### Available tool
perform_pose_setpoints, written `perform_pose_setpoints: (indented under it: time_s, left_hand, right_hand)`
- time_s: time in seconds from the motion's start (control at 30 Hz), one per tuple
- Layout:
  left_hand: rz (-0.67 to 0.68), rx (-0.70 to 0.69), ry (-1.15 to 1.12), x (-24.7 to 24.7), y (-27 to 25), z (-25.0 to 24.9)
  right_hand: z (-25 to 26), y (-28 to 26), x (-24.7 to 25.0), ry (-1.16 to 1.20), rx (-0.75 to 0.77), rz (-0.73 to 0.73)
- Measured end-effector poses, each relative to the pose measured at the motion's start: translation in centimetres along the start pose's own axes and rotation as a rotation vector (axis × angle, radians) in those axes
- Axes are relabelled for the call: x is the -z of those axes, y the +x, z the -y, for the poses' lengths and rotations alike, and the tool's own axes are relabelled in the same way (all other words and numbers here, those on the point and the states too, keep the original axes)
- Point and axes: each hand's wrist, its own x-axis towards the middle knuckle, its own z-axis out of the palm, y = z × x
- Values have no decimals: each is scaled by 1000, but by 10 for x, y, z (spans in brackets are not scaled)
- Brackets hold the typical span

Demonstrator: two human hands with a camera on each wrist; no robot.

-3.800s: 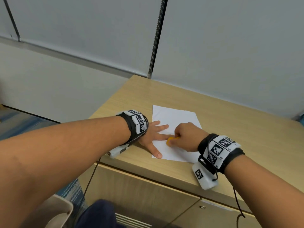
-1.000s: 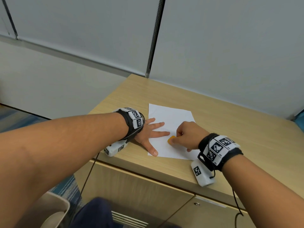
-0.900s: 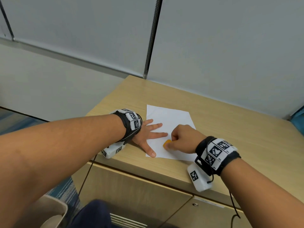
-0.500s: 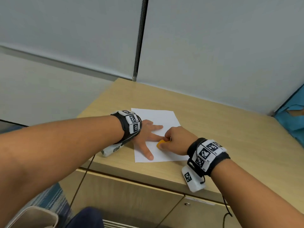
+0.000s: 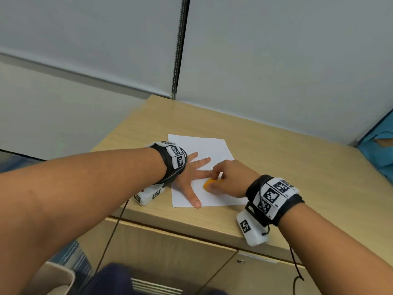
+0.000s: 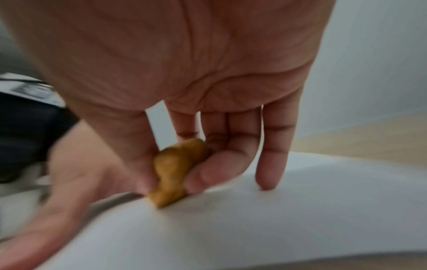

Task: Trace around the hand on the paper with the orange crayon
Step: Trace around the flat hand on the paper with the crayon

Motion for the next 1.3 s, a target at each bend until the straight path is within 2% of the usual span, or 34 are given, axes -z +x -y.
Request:
perform_pose_setpoints:
  time_s: [0.1, 0.2, 0.23, 0.3, 0.37, 0.43, 0.53, 0.63, 0.77, 0.93, 1.0, 1.13, 1.23, 1.3]
  left_hand:
    - [-18, -2, 10, -1, 0, 1]
    - [-20, -6, 12, 0, 1, 1]
    - [-19, -7, 4, 1, 0, 1]
    - [-18, -5, -7, 1, -2, 0]
    - [-28, -5, -16, 1, -2, 0]
    - [-26, -1, -12, 1, -1, 0]
    - [-19, 1, 5, 2, -2, -1]
    - [-17, -4, -13, 2, -5, -2]
    - [-12, 6, -10, 2, -5, -2]
    - [-6, 6, 13, 5, -6, -5]
    - [-4, 5, -2, 5, -7, -4]
    - [2, 8, -18, 4, -5, -3]
    - [14, 14, 25, 4, -3, -3]
    - [13, 7, 22, 4, -3, -3]
  right_hand:
    - [2, 1, 1, -84, -14, -67]
    - [15, -10, -11, -142, 115, 17]
    - [16, -11, -10, -119, 113, 54]
    - [4, -5, -1, -64, 34, 75]
    - [-9, 3, 9, -106, -56, 7]
    - [-9, 5, 7, -151, -57, -37]
    - [8, -4, -8, -103, 101, 59]
    - [5, -2, -2, 19, 45, 126]
    - [-13, 13, 8, 20, -81, -39]
    - [10, -5, -11, -29, 91, 72]
    - [3, -3, -3, -19, 45, 68]
    - [-10, 4, 9, -17, -84, -59]
    - [10, -4, -8, -24, 49, 2]
    - [17, -7, -12, 10, 61, 61]
